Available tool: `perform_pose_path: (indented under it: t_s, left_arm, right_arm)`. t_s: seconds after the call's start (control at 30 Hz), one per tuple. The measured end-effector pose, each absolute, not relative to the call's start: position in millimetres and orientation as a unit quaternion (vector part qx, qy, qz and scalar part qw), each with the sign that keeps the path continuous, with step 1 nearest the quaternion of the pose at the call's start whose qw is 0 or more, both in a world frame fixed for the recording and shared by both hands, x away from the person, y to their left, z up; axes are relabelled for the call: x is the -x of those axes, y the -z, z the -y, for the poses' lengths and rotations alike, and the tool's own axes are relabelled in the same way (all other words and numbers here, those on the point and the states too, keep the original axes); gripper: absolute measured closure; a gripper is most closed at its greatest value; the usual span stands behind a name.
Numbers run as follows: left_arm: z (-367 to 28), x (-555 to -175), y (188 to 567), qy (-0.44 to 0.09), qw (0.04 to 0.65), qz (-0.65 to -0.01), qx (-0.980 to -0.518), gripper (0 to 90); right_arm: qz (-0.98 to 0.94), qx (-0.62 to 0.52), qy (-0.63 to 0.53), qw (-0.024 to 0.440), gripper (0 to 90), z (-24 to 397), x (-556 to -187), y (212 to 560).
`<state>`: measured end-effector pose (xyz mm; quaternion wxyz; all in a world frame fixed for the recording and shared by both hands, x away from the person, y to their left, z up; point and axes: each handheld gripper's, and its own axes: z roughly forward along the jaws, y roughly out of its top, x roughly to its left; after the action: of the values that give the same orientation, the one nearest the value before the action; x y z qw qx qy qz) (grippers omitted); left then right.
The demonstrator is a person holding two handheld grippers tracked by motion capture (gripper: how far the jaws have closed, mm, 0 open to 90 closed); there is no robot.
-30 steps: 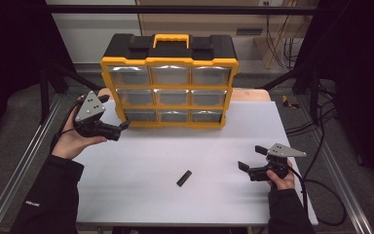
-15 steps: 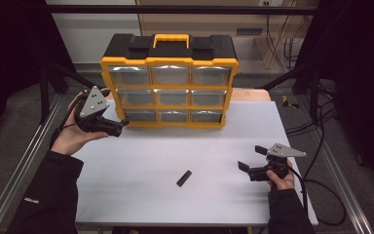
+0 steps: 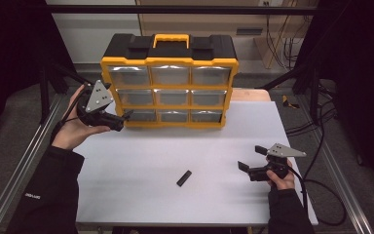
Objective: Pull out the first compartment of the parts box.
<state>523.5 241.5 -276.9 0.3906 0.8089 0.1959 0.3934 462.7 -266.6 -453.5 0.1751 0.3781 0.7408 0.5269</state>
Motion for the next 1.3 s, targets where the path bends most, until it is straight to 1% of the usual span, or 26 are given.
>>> perform_pose_path:
  t_s: [0.63,1.03,1.3]
  left_arm:
    - [-239.3,-536.3,270.5,-0.429,0.349,-0.172,-0.815,0.0]
    - [-232.5,-546.5,270.3,-0.453,0.313,-0.132,-0.824,0.7]
    - [-227.6,-553.1,270.0,-0.459,0.298,-0.107,-0.830,1.3]
  right_arm:
    - [-0.742,-0.378,-0.525,0.177,1.7,266.5,-462.7,453.6]
    - [-0.741,-0.378,-0.526,0.176,1.7,266.7,-462.7,453.6]
    - [-0.742,-0.377,-0.525,0.178,1.7,267.0,-462.9,453.8]
